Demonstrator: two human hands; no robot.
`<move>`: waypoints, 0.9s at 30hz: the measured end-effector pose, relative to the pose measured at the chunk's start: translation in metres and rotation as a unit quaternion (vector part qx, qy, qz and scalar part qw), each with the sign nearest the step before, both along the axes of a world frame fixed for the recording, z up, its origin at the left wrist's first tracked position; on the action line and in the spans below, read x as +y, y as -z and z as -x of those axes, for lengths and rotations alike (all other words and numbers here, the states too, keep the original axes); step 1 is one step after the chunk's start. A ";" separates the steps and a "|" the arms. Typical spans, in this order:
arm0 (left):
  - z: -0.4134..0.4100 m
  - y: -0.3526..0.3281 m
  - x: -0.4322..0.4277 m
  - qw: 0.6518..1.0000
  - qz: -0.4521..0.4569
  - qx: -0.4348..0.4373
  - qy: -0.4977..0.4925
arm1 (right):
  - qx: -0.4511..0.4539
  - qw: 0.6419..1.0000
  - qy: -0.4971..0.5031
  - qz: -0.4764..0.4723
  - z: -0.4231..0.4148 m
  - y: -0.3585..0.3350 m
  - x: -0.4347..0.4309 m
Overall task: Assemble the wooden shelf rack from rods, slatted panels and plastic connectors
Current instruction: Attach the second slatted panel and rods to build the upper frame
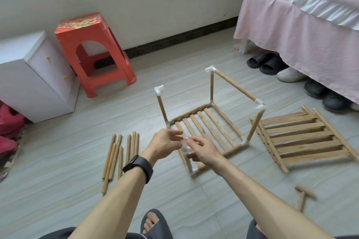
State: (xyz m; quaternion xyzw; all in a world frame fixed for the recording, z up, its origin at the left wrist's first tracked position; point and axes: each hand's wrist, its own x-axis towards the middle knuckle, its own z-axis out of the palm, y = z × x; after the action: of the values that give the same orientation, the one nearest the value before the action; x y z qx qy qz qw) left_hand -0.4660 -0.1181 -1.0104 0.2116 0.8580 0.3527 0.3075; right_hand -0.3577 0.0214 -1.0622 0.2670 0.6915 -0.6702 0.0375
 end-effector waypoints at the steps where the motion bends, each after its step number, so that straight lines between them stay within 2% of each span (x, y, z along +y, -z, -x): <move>1: -0.001 -0.001 0.002 0.996 -0.023 -0.081 0.001 | -0.006 1.000 0.016 -0.016 0.001 -0.002 -0.009; 2: -0.001 -0.001 0.003 0.989 -0.040 -0.142 -0.002 | -0.027 0.998 0.032 -0.055 -0.001 -0.003 -0.016; 3: 0.000 0.000 0.004 0.985 -0.041 -0.166 -0.008 | -0.059 0.992 0.040 -0.107 -0.005 -0.003 -0.021; 4: 0.002 0.000 0.003 0.988 -0.028 -0.154 -0.018 | -0.089 0.982 0.041 -0.164 -0.009 -0.002 -0.024; 6: 0.014 0.001 -0.001 0.999 0.034 -0.025 -0.029 | -0.109 0.963 0.029 -0.245 -0.016 0.003 -0.026; 8: 0.034 0.002 -0.007 0.990 0.096 0.101 -0.030 | -0.084 0.954 -0.007 -0.288 -0.022 0.007 -0.023; 11: 0.069 0.002 -0.010 0.972 0.151 0.174 -0.039 | -0.060 0.929 -0.103 -0.352 -0.032 0.007 -0.005; 13: 0.089 0.001 -0.009 0.962 0.173 0.210 -0.036 | -0.060 0.915 -0.143 -0.372 -0.035 0.003 0.011; 15: 0.102 0.002 -0.006 0.955 0.192 0.223 -0.031 | -0.073 0.911 -0.140 -0.381 -0.038 -0.001 0.026; 21: 0.136 0.005 0.016 0.932 0.241 0.268 0.040 | -0.107 0.883 -0.069 -0.452 -0.064 0.003 0.065; 24: 0.145 0.016 0.032 0.914 0.250 0.291 0.129 | -0.108 0.885 -0.035 -0.452 -0.060 0.008 0.070; 27: 0.142 0.032 0.040 0.921 0.228 0.286 0.132 | -0.112 0.889 0.016 -0.444 -0.054 0.014 0.072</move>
State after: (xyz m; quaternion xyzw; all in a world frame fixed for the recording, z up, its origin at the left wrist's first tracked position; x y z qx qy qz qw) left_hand -0.6084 -0.0783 -1.0423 0.3390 0.9309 0.0281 0.1329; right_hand -0.3035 0.0938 -1.0762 0.3403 0.9038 -0.2590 -0.0189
